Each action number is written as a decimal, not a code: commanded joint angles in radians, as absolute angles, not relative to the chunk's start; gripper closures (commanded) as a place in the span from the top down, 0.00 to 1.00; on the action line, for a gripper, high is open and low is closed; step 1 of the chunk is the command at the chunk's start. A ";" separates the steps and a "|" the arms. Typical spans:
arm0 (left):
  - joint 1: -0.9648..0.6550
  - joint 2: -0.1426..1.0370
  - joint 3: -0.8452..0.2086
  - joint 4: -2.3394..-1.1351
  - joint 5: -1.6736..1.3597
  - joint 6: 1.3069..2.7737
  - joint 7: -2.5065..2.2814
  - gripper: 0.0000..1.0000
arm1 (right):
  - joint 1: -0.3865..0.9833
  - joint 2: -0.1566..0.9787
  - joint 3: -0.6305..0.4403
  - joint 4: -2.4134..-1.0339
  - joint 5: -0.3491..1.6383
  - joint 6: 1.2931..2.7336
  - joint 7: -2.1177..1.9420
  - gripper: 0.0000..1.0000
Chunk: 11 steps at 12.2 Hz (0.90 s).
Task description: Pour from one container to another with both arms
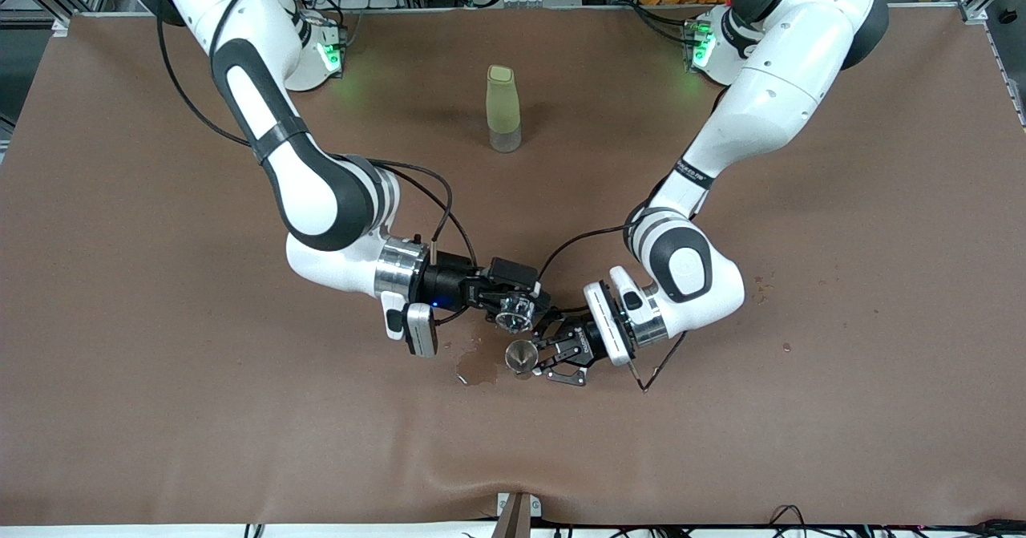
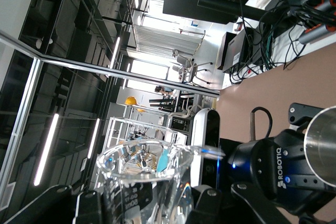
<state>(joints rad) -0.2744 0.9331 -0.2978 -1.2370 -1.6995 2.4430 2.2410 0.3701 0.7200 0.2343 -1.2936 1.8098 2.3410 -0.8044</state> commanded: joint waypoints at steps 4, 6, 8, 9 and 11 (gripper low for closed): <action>-0.268 0.920 -0.305 -1.250 -1.729 2.430 2.275 0.00 | 0.379 0.736 0.235 -1.258 1.822 2.341 -0.700 0.00; -0.271 0.922 -0.305 -1.252 -1.730 2.430 2.275 0.00 | 0.383 0.736 0.235 -1.246 1.819 2.341 -0.677 0.00; -0.272 0.920 -0.307 -1.259 -1.730 2.430 2.275 0.00 | 0.383 0.738 0.235 -1.243 1.819 2.339 -0.655 0.00; -0.270 0.916 -0.307 -1.261 -1.730 2.428 2.273 0.00 | 0.383 0.736 0.235 -1.243 1.821 2.341 -0.643 0.00; -0.270 0.916 -0.307 -1.261 -1.730 2.428 2.273 0.00 | 0.383 0.736 0.235 -1.243 1.821 2.339 -0.609 0.00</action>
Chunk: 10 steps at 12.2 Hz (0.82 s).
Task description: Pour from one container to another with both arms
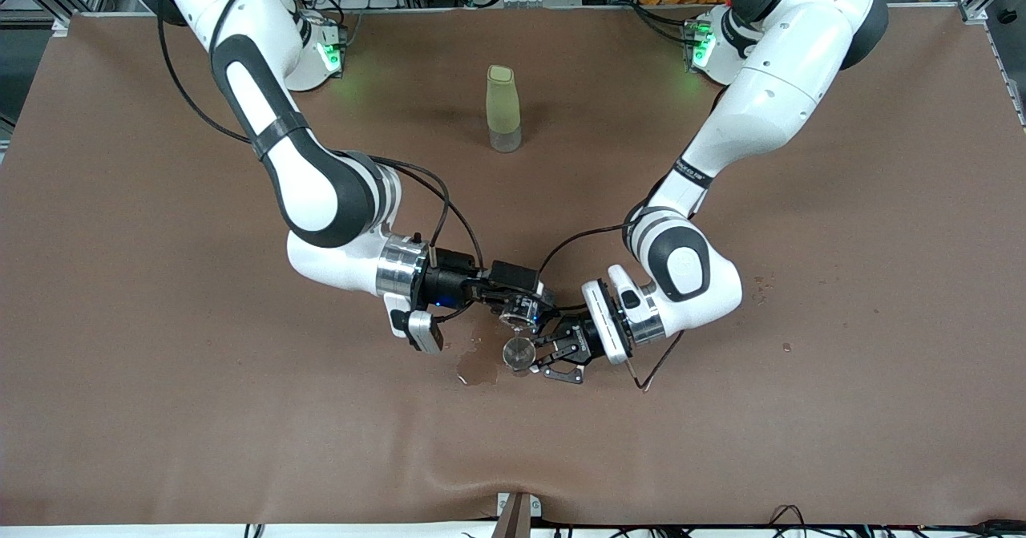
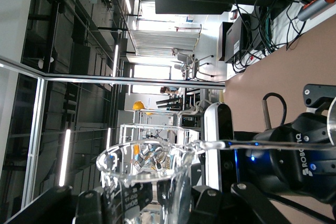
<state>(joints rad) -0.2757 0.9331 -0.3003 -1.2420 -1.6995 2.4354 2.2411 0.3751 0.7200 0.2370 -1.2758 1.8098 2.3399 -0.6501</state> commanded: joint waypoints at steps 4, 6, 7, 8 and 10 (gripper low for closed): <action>-0.272 0.916 -0.311 -1.261 -1.732 2.428 2.273 0.00 | 0.383 0.736 0.236 -1.238 1.824 2.338 -0.543 0.00; -0.271 0.916 -0.316 -1.261 -1.730 2.428 2.272 0.00 | 0.383 0.736 0.236 -1.233 1.824 2.338 -0.505 0.00; -0.272 0.916 -0.314 -1.261 -1.732 2.428 2.273 0.00 | 0.383 0.736 0.236 -1.229 1.824 2.338 -0.497 0.00; -0.272 0.916 -0.316 -1.261 -1.730 2.428 2.273 0.00 | 0.383 0.736 0.236 -1.229 1.824 2.336 -0.480 0.00; -0.272 0.916 -0.316 -1.261 -1.732 2.428 2.272 0.00 | 0.383 0.736 0.236 -1.223 1.824 2.335 -0.444 0.00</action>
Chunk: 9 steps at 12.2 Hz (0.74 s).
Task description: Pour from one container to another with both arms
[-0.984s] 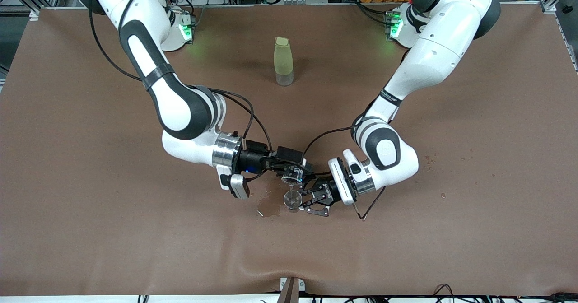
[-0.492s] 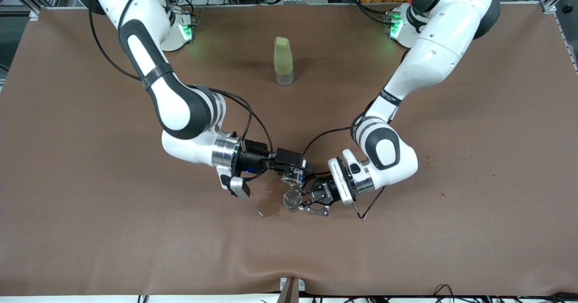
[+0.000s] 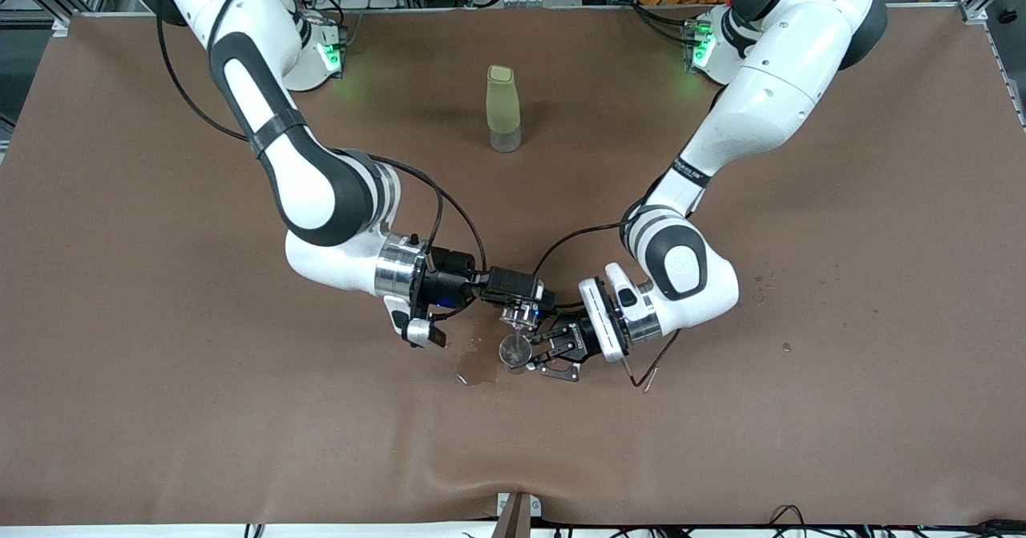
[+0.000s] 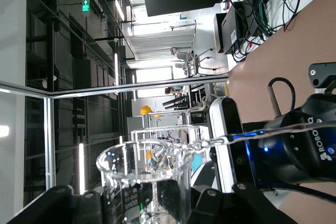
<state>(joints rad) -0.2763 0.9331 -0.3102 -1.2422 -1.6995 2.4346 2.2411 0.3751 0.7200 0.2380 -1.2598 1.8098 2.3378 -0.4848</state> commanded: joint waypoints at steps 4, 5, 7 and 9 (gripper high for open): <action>-0.272 0.916 -0.318 -1.262 -1.730 2.428 2.273 0.00 | 0.380 0.736 0.236 -1.221 1.825 2.332 -0.356 0.00; -0.272 0.916 -0.318 -1.262 -1.732 2.428 2.273 0.00 | 0.379 0.736 0.236 -1.213 1.825 2.332 -0.326 0.00; -0.272 0.916 -0.318 -1.262 -1.732 2.430 2.273 0.00 | 0.376 0.736 0.236 -1.210 1.827 2.330 -0.269 0.00; -0.272 0.916 -0.318 -1.262 -1.732 2.428 2.273 0.00 | 0.373 0.738 0.238 -1.210 1.829 2.329 -0.262 0.00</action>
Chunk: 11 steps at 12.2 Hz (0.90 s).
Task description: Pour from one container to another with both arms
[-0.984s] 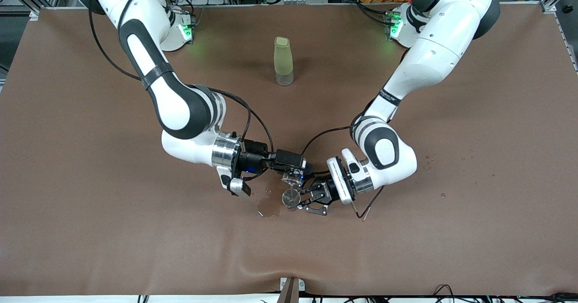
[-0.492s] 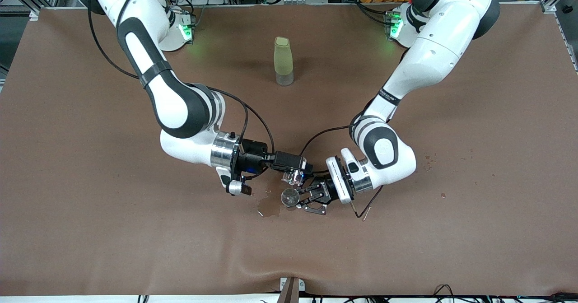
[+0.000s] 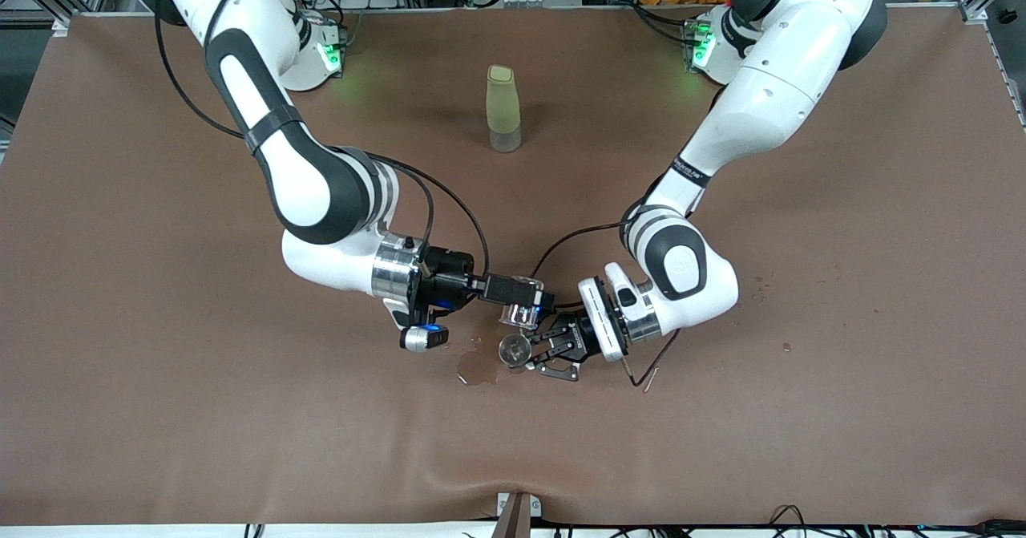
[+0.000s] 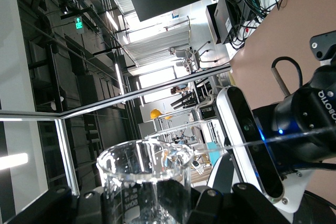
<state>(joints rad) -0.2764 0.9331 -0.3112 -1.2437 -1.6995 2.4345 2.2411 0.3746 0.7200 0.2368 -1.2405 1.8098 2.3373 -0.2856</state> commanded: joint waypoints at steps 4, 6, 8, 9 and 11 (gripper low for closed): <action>-0.268 0.916 -0.318 -1.261 -1.732 2.428 2.270 0.00 | 0.370 0.738 0.238 -1.213 1.848 2.329 -0.262 0.00; -0.267 0.916 -0.318 -1.264 -1.730 2.428 2.270 0.00 | 0.368 0.738 0.238 -1.213 1.847 2.329 -0.262 0.00; -0.247 0.916 -0.318 -1.272 -1.730 2.413 2.273 0.00 | 0.365 0.738 0.238 -1.213 1.847 2.329 -0.265 0.00; -0.238 0.916 -0.316 -1.273 -1.726 2.398 2.275 0.00 | 0.362 0.738 0.238 -1.213 1.847 2.327 -0.265 0.00; -0.224 0.916 -0.316 -1.273 -1.727 2.384 2.273 0.00 | 0.359 0.738 0.236 -1.213 1.845 2.329 -0.279 0.00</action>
<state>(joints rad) -0.2430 0.9331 -0.3096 -1.2510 -1.6995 2.4096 2.2411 0.3665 0.7217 0.2332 -1.2405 1.8259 2.3375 -0.2752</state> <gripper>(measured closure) 0.789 0.872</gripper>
